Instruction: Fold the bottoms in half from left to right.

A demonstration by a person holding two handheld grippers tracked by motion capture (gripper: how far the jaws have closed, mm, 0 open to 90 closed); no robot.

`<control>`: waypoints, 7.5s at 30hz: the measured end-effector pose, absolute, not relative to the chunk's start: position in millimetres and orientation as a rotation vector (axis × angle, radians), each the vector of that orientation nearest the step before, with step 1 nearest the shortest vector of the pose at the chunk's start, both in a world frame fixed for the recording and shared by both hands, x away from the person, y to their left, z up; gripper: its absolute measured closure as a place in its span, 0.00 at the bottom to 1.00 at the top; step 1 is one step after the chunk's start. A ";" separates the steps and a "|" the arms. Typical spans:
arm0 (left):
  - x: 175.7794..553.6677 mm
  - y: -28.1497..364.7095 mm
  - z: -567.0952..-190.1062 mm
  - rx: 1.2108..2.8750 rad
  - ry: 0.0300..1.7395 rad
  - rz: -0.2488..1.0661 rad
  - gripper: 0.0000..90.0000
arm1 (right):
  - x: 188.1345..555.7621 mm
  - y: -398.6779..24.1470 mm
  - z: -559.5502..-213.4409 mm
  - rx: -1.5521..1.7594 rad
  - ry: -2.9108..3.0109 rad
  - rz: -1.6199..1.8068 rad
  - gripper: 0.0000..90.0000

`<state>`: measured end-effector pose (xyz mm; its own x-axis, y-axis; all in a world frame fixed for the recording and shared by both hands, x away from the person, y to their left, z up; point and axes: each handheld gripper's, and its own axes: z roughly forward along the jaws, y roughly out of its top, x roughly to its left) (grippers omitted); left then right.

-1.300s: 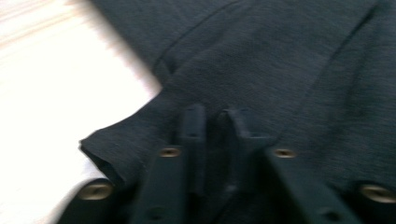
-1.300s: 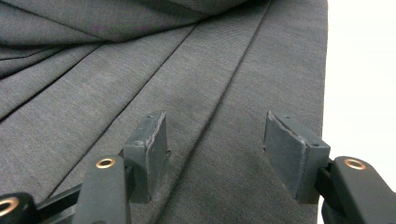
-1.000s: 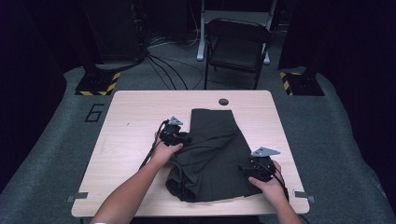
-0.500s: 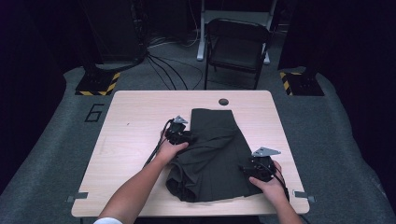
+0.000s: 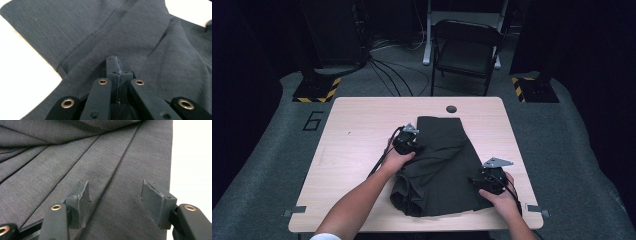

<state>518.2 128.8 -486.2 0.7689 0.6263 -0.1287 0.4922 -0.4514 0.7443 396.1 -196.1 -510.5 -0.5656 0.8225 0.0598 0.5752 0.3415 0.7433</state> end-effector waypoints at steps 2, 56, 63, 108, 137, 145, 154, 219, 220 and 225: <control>521.4 126.9 -486.6 2.133 0.835 0.266 0.65 | 396.2 -195.8 -510.7 1.242 2.284 1.064 0.43; 468.2 -6.8 -435.0 2.167 0.480 -0.043 0.94 | 382.8 -233.4 -496.1 1.348 2.101 1.117 0.45; 456.1 -34.1 -443.9 2.143 0.468 -0.069 0.76 | 372.2 -248.6 -494.8 1.402 2.055 1.106 0.46; 432.2 179.3 -457.0 1.993 0.828 0.156 0.53 | 428.9 -135.9 -436.4 1.130 2.325 1.245 0.39; 416.3 185.7 -467.3 1.999 0.821 0.163 0.52 | 435.9 -115.7 -426.5 1.150 2.361 1.069 0.94; 415.1 185.0 -466.9 1.995 0.815 0.160 0.52 | 410.8 -141.3 -408.8 1.134 2.285 1.172 0.95; 414.9 182.7 -467.6 2.005 0.810 0.161 0.52 | 360.2 -215.5 -396.1 1.170 2.126 1.262 0.95; 387.7 172.6 -501.7 2.097 0.811 0.128 0.46 | 525.1 -159.3 -452.3 1.355 2.173 0.997 0.59; 386.9 173.9 -501.7 2.092 0.819 0.131 0.46 | 527.1 -159.1 -454.3 1.357 2.175 0.984 0.59; 384.4 181.7 -500.3 2.076 0.839 0.137 0.46 | 538.4 -157.7 -469.0 1.360 2.189 0.954 0.58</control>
<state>384.4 181.7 -500.3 0.7668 0.6096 -0.2010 0.5142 -0.3959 0.7609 538.4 -157.7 -469.0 -0.4525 0.8914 0.0251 0.6254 0.2972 0.7215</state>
